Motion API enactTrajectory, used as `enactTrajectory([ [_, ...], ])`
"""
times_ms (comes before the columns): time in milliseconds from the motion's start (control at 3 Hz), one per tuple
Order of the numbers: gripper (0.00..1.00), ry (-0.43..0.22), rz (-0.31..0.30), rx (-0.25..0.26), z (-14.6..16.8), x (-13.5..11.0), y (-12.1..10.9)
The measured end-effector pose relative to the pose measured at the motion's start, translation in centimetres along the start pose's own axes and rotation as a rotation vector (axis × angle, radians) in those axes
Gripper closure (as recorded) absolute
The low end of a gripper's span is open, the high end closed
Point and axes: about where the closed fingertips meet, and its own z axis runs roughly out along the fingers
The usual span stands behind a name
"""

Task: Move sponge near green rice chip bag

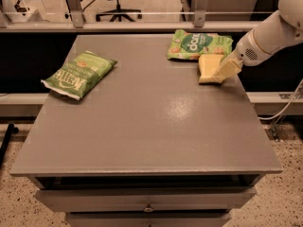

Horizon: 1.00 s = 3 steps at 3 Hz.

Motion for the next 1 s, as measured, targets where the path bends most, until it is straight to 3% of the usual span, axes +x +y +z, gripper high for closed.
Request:
enactTrajectory([
  [667,0.13,-0.008,0.014,0.001,0.68,-0.31,-1.13],
  [1000,0.00,-0.010,0.013,0.002,0.65,-0.43,-1.26],
])
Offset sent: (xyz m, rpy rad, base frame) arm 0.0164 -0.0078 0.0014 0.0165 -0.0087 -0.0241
